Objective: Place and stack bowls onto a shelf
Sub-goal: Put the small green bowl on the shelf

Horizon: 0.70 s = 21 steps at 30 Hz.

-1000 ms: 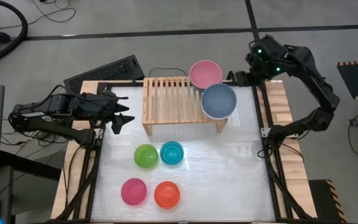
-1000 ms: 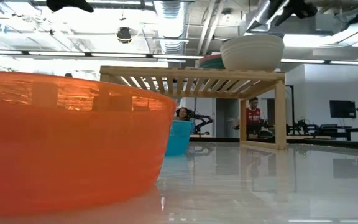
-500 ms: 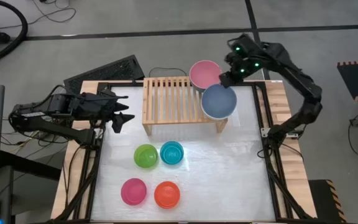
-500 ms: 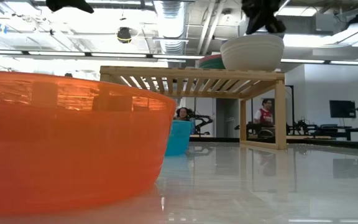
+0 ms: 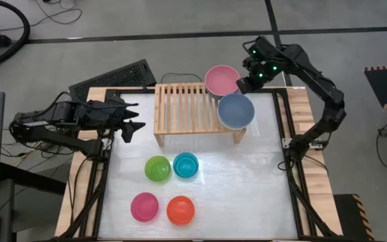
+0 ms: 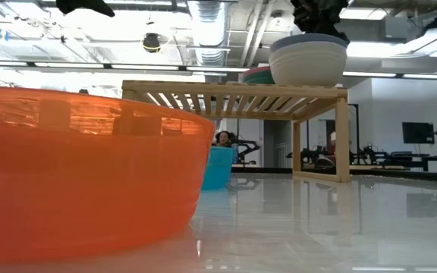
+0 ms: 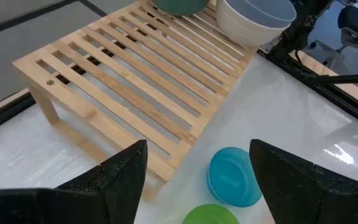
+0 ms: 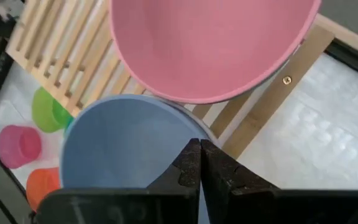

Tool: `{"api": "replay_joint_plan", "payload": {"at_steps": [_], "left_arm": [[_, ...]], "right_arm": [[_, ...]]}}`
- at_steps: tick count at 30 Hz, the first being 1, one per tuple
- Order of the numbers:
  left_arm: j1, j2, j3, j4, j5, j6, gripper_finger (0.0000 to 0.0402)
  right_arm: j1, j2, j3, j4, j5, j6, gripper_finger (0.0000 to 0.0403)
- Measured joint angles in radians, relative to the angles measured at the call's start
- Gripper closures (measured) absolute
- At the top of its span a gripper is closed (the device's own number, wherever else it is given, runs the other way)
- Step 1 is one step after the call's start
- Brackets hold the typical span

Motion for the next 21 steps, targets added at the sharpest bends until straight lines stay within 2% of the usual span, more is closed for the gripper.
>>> {"api": "replay_joint_plan", "payload": {"at_steps": [5,9,11,13,15,17,21], "left_arm": [[0.0,0.007,0.0,0.008,0.029,0.002,0.0136],[-0.007,0.064,-0.003,-0.032,0.103,0.005,0.0136],[-0.024,0.106,-0.022,-0.104,0.151,0.003,0.0136],[-0.041,0.158,-0.052,-0.2,0.164,0.003,0.0136],[-0.046,0.198,-0.097,-0.23,0.169,0.007,0.0136],[-0.044,0.218,-0.167,-0.194,0.195,0.021,0.0136],[-0.034,0.218,-0.343,0.029,0.327,0.031,0.0136]], "right_arm": [[0.033,-0.079,0.0,0.079,-0.063,0.061,0.0378],[0.119,-0.163,0.0,0.123,-0.068,0.135,0.035],[0.179,-0.2,0.0,0.128,-0.02,0.164,0.0338],[0.244,-0.229,0.0,0.12,0.043,0.169,0.0329],[0.312,-0.249,0.0,0.109,0.122,0.187,0.032],[0.377,-0.26,0.0,0.096,0.197,0.218,0.0311],[0.47,-0.259,0.0,0.049,0.273,0.226,0.0287]]}}
